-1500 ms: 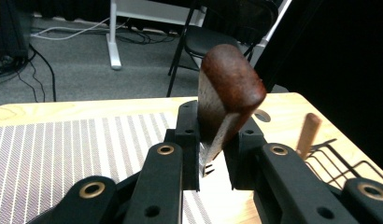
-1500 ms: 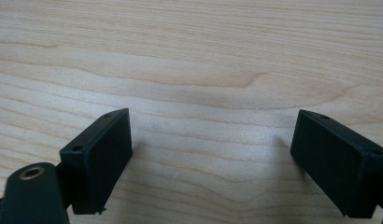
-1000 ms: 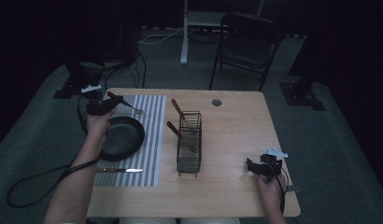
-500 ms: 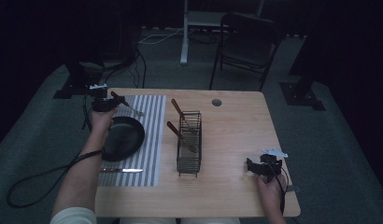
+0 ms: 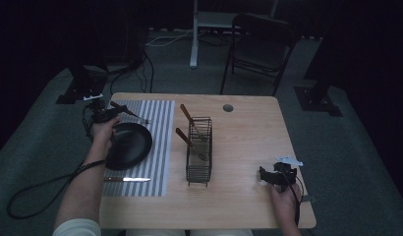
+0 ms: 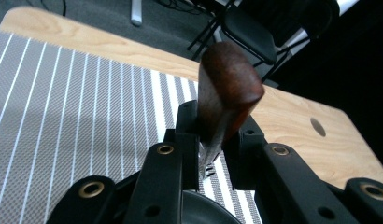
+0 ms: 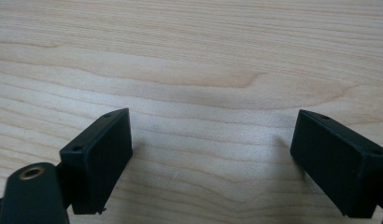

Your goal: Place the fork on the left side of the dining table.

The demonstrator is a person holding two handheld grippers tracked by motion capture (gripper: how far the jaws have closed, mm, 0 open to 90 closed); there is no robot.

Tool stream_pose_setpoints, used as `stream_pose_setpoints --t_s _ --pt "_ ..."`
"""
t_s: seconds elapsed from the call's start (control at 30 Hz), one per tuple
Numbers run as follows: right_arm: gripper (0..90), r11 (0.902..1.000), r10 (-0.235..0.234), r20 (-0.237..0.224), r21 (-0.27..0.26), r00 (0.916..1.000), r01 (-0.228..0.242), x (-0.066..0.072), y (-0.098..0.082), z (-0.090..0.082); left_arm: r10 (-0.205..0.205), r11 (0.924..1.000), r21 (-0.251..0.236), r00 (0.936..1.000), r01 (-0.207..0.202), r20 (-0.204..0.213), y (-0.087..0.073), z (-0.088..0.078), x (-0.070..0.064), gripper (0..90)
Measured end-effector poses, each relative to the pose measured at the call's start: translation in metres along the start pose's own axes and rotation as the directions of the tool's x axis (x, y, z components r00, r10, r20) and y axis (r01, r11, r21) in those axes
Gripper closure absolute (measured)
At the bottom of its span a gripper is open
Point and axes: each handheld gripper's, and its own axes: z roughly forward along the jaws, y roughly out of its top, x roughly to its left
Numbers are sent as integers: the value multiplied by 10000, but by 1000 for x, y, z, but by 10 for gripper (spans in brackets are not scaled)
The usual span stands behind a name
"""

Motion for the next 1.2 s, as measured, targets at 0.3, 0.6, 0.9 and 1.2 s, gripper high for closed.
stream_pose_setpoints --t_s 0.3,0.6,0.9,1.2 --pt "124 10000 -2 1 1 10000 2 0 0 0 -1148 9932 138 9931 1152 -258 -5 5 20 735" --pt "124 10000 -5 1 2 10000 5 0 0 0 -1242 9902 534 9883 1292 -884 -10 19 25 630" --pt "124 10000 -2 2 -2 10000 2 0 0 0 -838 9908 883 9779 1022 -1917 -13 25 23 505" --pt "124 10000 -2 2 1 10000 2 0 0 0 -484 9873 1291 9498 924 -3092 -12 30 20 354"
